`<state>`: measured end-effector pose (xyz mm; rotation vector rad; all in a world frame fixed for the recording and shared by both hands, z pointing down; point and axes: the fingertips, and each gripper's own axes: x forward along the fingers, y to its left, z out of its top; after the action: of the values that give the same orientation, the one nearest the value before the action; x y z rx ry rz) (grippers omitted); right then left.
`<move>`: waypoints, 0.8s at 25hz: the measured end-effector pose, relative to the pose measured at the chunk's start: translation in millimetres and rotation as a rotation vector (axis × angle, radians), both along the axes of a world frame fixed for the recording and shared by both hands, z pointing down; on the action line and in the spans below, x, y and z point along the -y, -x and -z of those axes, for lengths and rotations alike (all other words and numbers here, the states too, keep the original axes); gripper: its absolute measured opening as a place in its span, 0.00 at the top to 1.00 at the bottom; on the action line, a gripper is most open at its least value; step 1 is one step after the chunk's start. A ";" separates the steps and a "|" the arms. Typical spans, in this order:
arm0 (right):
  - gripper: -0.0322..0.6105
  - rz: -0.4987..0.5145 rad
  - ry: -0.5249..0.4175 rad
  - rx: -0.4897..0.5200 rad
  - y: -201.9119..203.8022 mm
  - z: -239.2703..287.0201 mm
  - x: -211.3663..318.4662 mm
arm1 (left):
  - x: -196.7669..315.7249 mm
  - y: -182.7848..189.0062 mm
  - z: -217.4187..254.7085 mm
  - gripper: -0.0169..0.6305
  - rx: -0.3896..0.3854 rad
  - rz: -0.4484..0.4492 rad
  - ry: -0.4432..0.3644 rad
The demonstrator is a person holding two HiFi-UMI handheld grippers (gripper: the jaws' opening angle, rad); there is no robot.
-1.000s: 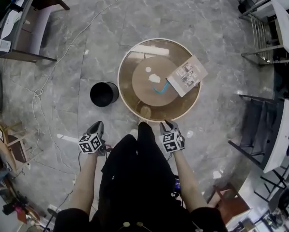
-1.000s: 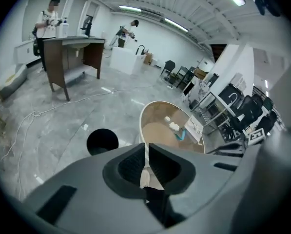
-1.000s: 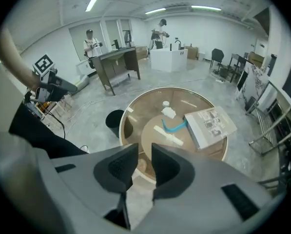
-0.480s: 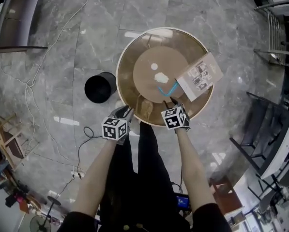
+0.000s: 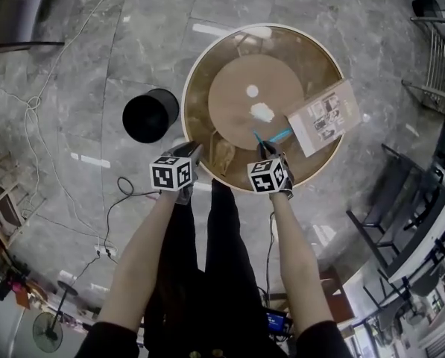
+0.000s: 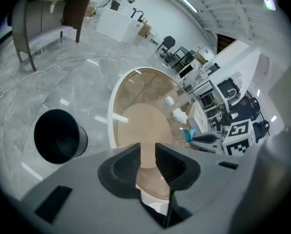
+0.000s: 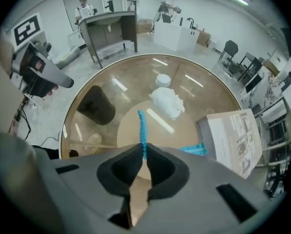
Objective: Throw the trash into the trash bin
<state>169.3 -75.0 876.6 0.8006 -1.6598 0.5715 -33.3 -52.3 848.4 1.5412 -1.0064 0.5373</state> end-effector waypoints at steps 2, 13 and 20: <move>0.90 -0.016 0.002 0.018 4.5 6.5 -1.4 | 2.1 12.2 -0.9 0.83 -0.004 0.042 0.004; 0.91 0.125 0.025 0.151 145.0 28.3 7.3 | -18.6 93.4 4.9 0.83 -0.023 0.245 -0.008; 0.91 0.316 0.015 0.304 300.4 47.0 -4.9 | -72.4 172.2 0.0 0.83 0.003 0.393 0.037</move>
<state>-131.1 -70.0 829.6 0.4401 -2.0105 0.4980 -205.5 20.1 848.3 1.2653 -1.2563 0.2799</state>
